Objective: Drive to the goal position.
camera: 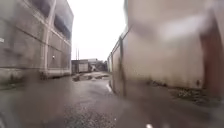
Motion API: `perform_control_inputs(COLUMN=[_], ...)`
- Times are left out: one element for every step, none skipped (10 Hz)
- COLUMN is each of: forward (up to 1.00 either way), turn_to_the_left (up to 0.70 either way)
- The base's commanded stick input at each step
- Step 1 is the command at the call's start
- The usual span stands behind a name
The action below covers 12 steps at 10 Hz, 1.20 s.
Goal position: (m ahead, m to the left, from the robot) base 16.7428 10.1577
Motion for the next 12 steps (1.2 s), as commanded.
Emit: perform_control_inputs(forward=[0.50, 0.50, 0.50, 0.50, 0.50, 0.50, 0.50, 0.50, 0.50, 0.50, 0.50, 0.50], turn_to_the_left=[0.07, 0.07, 0.07, 0.07, 0.07, 0.16, 0.45, 0.57, 0.57, 0.57, 0.57, 0.57])
